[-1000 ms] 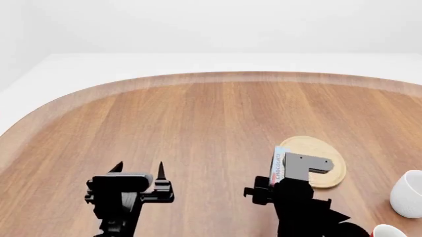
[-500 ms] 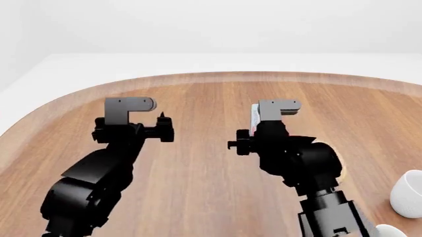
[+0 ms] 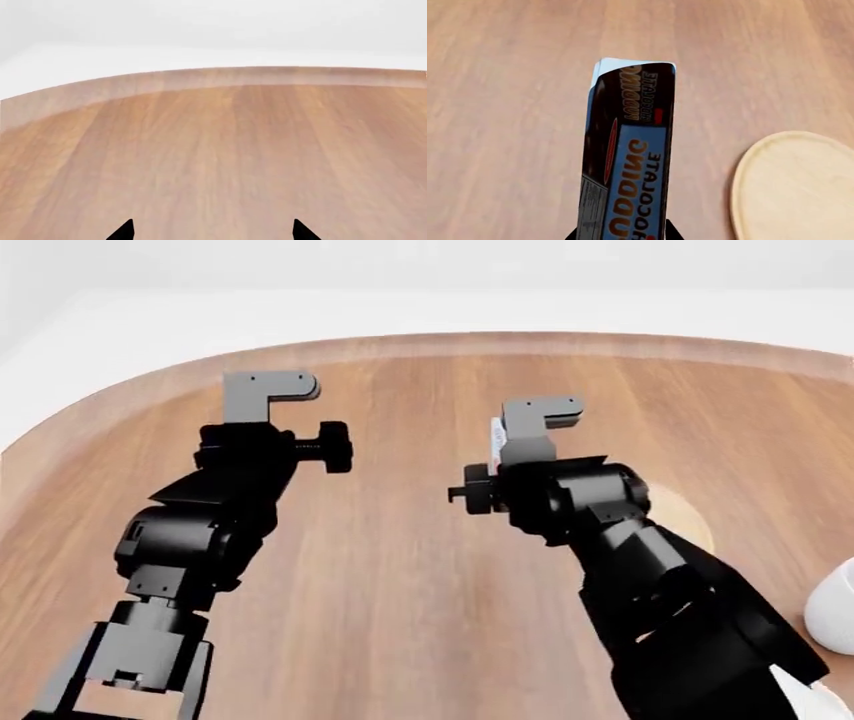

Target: Put the chocolate pudding to the left of the plate.

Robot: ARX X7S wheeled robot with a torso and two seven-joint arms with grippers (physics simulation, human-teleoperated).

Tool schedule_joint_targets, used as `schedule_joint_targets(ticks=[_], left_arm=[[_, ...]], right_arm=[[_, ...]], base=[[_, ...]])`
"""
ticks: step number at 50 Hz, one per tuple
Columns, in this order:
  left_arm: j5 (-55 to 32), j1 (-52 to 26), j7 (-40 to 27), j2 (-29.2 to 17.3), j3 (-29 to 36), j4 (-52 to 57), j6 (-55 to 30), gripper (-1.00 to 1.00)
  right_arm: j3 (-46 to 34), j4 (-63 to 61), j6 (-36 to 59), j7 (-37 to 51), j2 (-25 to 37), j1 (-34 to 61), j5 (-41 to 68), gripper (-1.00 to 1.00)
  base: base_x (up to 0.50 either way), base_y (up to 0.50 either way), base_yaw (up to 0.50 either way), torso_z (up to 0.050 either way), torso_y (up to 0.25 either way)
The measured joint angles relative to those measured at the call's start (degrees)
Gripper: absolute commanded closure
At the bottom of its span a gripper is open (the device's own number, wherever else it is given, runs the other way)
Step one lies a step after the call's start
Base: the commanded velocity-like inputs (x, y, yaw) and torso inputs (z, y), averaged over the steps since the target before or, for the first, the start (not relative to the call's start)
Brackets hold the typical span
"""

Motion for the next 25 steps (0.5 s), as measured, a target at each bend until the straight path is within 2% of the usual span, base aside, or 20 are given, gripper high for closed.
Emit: schedule_joint_targets(ticks=[8, 20, 25], left_arm=[[0.21, -1.18, -0.57, 0.07, 0.44, 0.12, -0.71, -1.0], [-0.1, -1.69, -1.58, -0.19, 0.69, 2.28, -2.26, -1.0], [-0.44, -1.64, -1.92, -0.32, 0.52, 2.99, -2.68, -1.0]], right_arm=[[-5.79, 3.01, -2.47, 0.24, -0.23, 2.69, 5.73, 1.0], [-8.42, 4.72, -3.51, 0.43, -0.22, 5.4, 8.15, 1.0], [-8.61, 5.06, -3.33, 0.19, -0.26, 5.67, 8.09, 1.0]], base=[[0.0, 0.0, 0.0, 0.0, -0.25], [0.0, 0.0, 0.0, 0.003, -0.25], [0.0, 0.0, 0.0, 0.002, -0.039]])
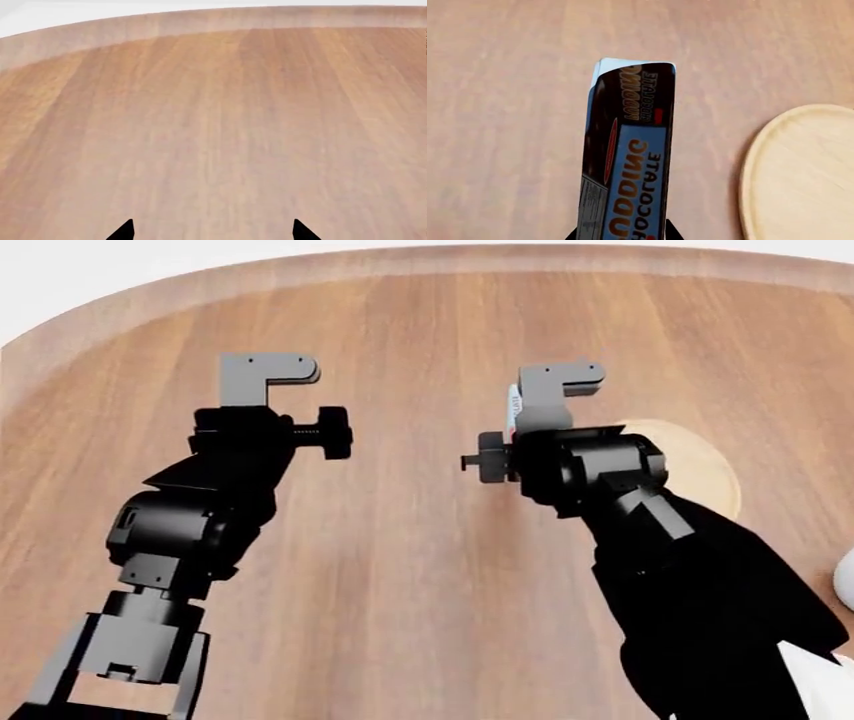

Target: Put the chocolate pudding to the left of the plate.

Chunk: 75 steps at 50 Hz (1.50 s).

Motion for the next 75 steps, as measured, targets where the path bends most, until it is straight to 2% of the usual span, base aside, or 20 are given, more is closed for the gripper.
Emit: schedule_joint_targets(ticks=[18, 35, 42, 75], left_arm=[[-1.2, -0.06, -1.0, -0.52, -0.57, 2.91, -1.54, -1.0], [-1.79, -0.1, -1.07, -0.64, -0.49, 3.47, -1.79, -1.0], [-1.97, -0.1, -1.12, -0.75, -0.45, 3.58, -1.85, -1.0], [-2.15, -0.19, -0.76, -1.06, 0.07, 1.85, -0.81, -1.0]], right_arm=[[5.78, 0.38, 0.64, -0.53, 0.34, -0.48, -6.24, 1.0], [21.78, 0.38, 3.37, -2.43, 0.06, -2.41, -23.01, 1.0], [26.02, 0.38, 4.43, -3.22, -0.08, -2.98, -27.6, 1.0], [24.22, 0.14, 7.08, -5.2, -0.18, -4.52, -28.66, 1.0]], base=[[0.0, 0.0, 0.0, 0.0, 0.0], [0.0, 0.0, 0.0, 0.0, 0.0], [0.0, 0.0, 0.0, 0.0, 0.0], [0.0, 0.0, 0.0, 0.0, 0.0]])
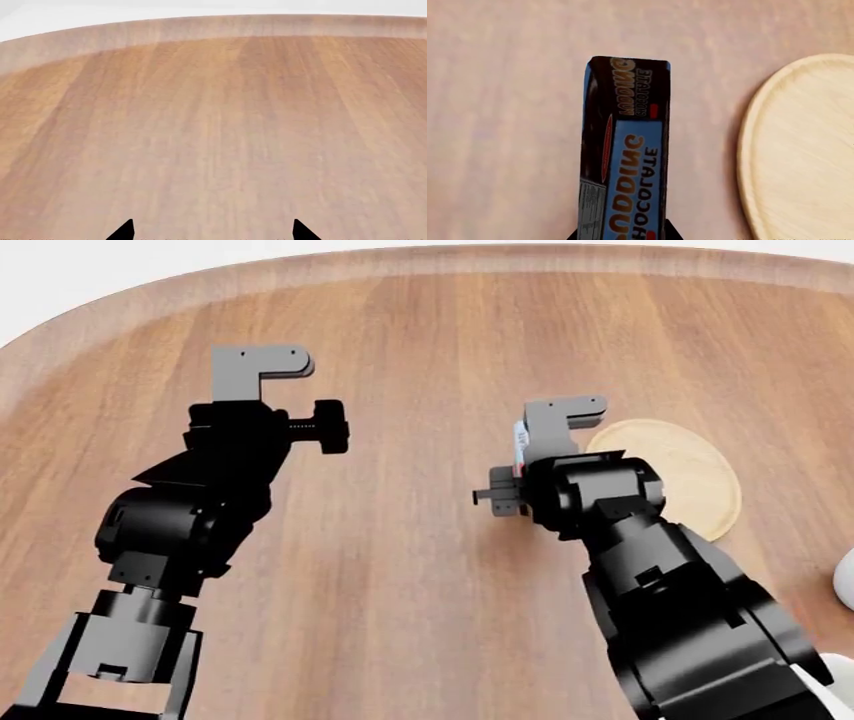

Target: Put the chocolate pudding to the left of the plate.

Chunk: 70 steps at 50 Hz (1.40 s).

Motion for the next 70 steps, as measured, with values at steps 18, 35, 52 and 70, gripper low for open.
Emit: schedule_joint_targets(ticks=[18, 35, 52, 70], left_arm=[[-0.14, -0.12, 0.11, -0.16, 0.22, -0.84, 0.38, -1.0], [-0.59, -0.03, -0.39, -0.39, 0.37, 0.32, -0.25, -1.0], [-2.15, 1.32, -2.32, -1.58, -0.32, 6.8, -2.68, -1.0], [-5.41, 3.39, -5.53, -3.96, -2.31, 17.72, -7.44, -1.0]], right_arm=[[0.08, 0.01, 0.99, -0.6, -0.02, -0.29, 0.31, -1.0], [1.01, 0.19, 0.88, -1.17, -0.06, 0.32, -0.09, -1.0], [7.7, 0.17, -1.23, 2.38, -0.01, 2.21, -5.03, -1.0], [11.56, -20.98, 7.82, 9.9, 4.71, -2.79, -2.75, -1.0]], base=[[0.0, 0.0, 0.0, 0.0, 0.0], [0.0, 0.0, 0.0, 0.0, 0.0], [0.0, 0.0, 0.0, 0.0, 0.0], [0.0, 0.0, 0.0, -0.002, 0.177]])
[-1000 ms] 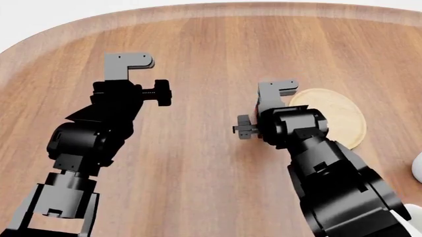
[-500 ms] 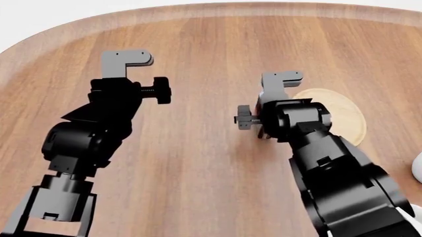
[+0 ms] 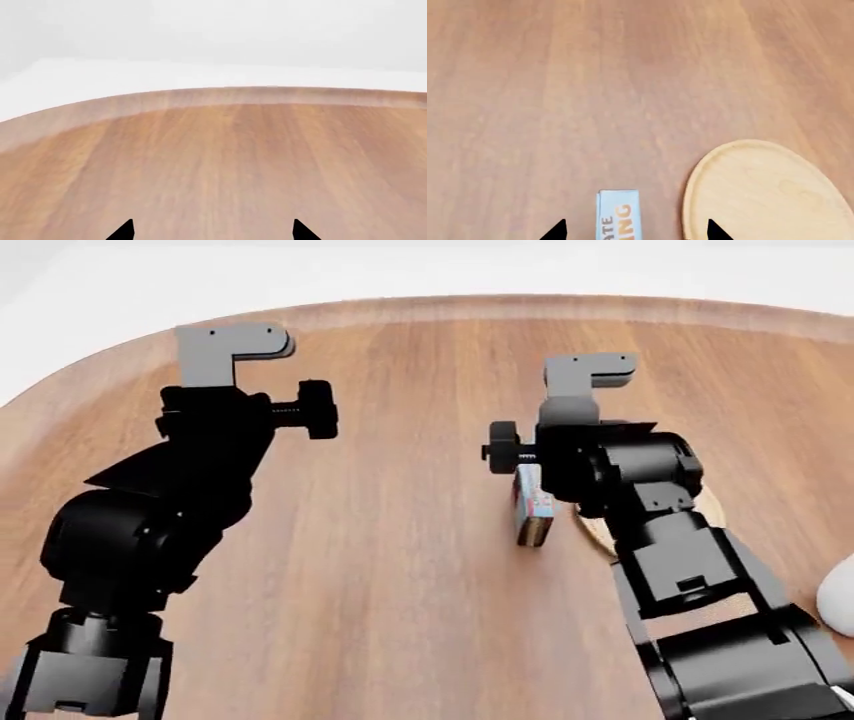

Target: Put the chocolate pudding to the left of the plate.

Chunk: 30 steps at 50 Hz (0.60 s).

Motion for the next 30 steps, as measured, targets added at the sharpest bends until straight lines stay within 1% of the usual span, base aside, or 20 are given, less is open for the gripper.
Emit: schedule_joint_targets(ticks=[7, 16, 23, 30], left_arm=[[-2.67, 1.64, -1.7, -1.56, -1.44, 6.87, -3.54, -1.0], [-7.18, 5.3, -4.56, -3.84, -4.29, 17.89, -8.11, -1.0], [-9.9, 10.26, -6.37, -5.82, -6.37, 27.16, -9.51, -1.0], [-11.2, 16.75, -7.35, -7.76, -8.1, 35.34, -8.61, -1.0]], right_arm=[[1.92, -13.24, 6.42, 4.12, 3.12, -3.65, 3.14, -1.0], [5.75, -33.18, 14.36, 10.11, 7.34, -10.37, 9.02, -1.0], [8.92, -46.73, 17.57, 13.36, 10.42, -17.18, 13.38, -1.0], [11.95, -58.97, 18.88, 15.52, 13.37, -24.52, 17.36, -1.0]], base=[[0.0, 0.0, 0.0, 0.0, 0.25], [0.0, 0.0, 0.0, 0.0, 0.25], [0.0, 0.0, 0.0, 0.0, 0.25], [0.0, 0.0, 0.0, 0.0, 0.25]])
